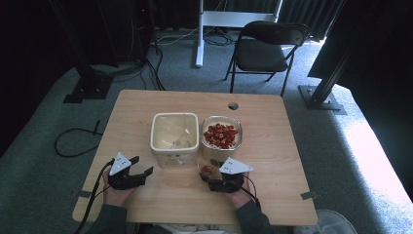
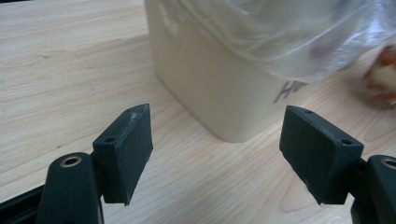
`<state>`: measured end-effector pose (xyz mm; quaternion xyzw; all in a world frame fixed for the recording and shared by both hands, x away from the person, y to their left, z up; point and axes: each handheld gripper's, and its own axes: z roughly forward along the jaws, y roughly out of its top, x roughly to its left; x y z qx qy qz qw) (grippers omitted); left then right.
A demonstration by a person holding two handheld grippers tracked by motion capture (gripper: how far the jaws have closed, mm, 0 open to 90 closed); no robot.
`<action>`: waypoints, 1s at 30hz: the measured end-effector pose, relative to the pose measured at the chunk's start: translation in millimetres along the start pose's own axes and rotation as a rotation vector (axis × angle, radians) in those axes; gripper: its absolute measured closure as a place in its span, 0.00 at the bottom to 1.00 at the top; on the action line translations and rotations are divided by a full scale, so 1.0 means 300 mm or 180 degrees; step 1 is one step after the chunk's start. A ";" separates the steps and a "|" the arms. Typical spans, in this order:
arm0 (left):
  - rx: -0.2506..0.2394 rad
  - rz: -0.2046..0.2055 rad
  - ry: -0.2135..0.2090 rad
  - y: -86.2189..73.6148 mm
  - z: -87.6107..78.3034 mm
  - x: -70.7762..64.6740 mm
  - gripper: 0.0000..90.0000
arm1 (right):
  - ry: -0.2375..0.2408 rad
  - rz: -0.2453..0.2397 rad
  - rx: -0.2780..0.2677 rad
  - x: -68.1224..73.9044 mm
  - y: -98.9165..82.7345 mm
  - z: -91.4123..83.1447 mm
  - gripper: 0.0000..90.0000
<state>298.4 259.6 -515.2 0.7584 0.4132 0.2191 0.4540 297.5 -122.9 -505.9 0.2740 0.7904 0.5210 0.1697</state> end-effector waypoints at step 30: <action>0.0214 -0.0186 0.0299 -0.026 0.030 0.124 0.29 | -0.1055 0.0319 -0.0170 -0.210 0.024 -0.401 0.38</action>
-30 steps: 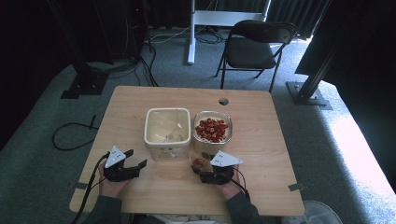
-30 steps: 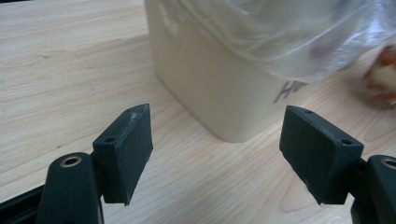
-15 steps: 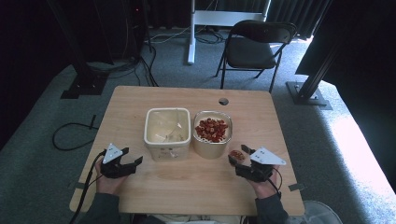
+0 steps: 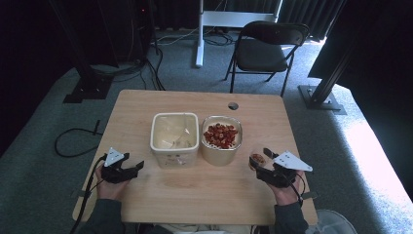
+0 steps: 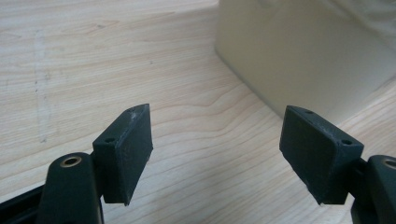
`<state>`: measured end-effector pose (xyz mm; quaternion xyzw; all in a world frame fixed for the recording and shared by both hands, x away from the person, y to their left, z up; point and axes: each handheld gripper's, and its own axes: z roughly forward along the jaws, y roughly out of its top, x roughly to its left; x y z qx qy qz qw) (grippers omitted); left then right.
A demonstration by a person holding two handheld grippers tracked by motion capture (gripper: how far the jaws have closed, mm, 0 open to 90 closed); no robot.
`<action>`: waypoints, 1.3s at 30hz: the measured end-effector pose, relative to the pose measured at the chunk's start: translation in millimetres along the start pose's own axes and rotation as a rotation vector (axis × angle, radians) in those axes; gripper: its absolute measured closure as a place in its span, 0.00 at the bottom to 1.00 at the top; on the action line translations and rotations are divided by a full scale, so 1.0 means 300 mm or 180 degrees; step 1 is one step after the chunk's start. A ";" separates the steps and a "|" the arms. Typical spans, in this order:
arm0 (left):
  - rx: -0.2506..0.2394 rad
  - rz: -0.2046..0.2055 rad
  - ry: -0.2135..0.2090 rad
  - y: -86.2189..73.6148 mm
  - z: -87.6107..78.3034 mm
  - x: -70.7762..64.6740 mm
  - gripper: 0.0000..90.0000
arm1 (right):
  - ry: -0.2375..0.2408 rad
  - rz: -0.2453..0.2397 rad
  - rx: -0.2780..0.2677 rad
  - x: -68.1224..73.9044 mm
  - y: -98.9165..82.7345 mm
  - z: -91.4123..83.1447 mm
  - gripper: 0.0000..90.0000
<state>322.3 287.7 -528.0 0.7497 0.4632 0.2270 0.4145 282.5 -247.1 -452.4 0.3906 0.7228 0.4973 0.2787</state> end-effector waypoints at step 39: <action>0.0116 -0.0024 0.0074 -0.005 0.025 0.030 0.30 | -0.0066 -0.0082 -0.0116 -0.015 0.108 0.089 0.38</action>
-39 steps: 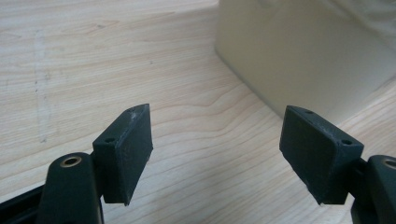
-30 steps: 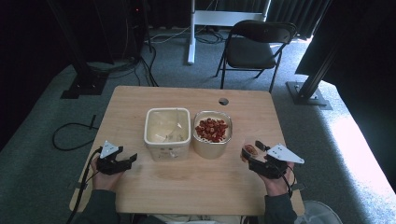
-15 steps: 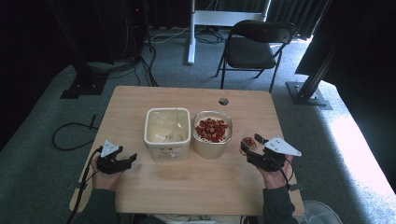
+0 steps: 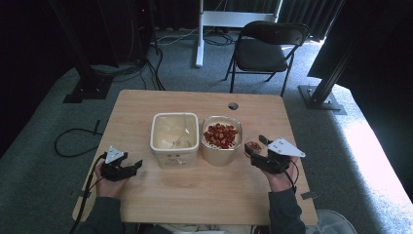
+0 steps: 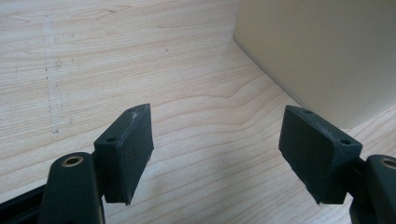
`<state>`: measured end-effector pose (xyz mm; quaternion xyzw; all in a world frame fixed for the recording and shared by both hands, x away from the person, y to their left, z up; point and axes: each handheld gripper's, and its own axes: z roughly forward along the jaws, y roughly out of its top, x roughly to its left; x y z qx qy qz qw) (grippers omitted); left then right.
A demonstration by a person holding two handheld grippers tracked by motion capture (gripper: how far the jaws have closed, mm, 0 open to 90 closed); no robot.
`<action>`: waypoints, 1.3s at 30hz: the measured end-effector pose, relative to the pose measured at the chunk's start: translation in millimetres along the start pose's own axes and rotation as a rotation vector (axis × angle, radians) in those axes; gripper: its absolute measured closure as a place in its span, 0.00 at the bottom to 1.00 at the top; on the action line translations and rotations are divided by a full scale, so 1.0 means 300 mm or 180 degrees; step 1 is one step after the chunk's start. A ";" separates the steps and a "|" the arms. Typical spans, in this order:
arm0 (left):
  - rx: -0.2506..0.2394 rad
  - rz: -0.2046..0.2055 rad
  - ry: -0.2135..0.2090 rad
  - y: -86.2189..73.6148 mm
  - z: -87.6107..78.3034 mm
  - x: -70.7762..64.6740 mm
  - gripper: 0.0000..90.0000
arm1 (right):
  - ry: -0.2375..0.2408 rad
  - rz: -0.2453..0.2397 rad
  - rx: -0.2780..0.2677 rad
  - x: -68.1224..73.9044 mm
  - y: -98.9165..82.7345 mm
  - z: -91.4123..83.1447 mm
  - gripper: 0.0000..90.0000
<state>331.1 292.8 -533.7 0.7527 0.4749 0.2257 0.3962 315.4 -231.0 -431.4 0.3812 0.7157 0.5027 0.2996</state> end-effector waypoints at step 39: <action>0.0029 0.0001 0.0040 -0.001 0.006 0.003 0.32 | -0.0651 -0.1379 0.0786 -0.027 0.228 0.218 0.39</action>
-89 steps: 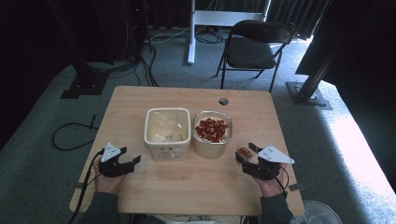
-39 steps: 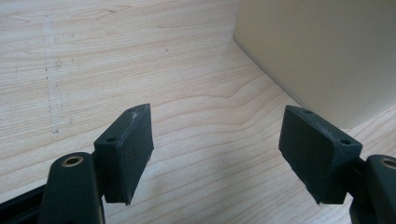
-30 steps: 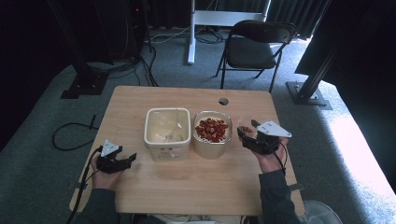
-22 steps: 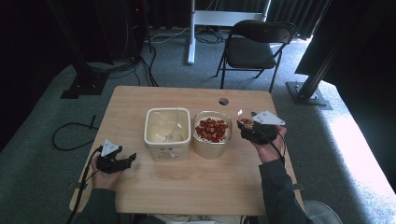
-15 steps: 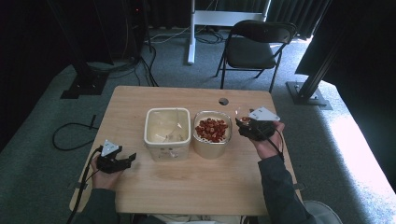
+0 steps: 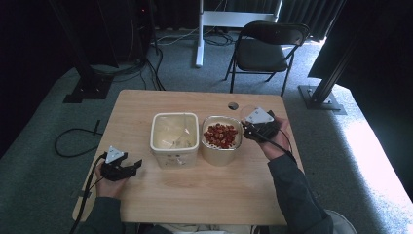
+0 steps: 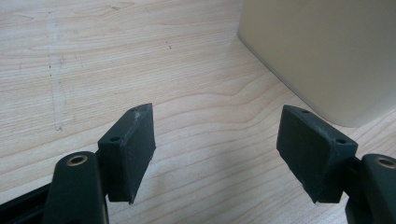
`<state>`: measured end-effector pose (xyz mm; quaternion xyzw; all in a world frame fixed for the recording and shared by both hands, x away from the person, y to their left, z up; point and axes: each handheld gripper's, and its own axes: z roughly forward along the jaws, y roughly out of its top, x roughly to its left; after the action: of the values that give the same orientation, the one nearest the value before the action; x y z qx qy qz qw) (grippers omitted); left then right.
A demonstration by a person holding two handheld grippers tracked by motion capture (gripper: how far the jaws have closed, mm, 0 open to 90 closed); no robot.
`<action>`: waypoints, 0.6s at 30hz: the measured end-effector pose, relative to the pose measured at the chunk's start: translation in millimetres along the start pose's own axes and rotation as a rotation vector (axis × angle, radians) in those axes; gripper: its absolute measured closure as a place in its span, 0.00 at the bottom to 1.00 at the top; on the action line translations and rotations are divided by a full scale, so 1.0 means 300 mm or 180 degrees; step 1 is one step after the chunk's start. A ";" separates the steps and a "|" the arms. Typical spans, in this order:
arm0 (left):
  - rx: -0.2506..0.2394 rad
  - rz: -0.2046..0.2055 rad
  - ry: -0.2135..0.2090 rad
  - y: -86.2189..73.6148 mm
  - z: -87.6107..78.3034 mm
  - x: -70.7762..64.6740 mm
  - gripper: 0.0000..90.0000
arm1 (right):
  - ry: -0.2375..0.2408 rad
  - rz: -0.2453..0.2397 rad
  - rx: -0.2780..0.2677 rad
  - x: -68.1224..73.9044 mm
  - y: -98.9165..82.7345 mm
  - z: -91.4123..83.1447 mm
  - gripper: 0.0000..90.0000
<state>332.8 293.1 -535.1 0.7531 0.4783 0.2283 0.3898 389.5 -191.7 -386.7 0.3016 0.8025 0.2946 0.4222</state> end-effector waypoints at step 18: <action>0.0003 0.0005 -0.0003 0.000 0.001 0.000 0.32 | -0.0195 -0.1090 0.0395 0.081 0.061 0.045 0.39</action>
<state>333.0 293.0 -535.4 0.7538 0.4777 0.2280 0.3894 394.1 -159.2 -392.0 0.1949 0.8455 0.1591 0.4710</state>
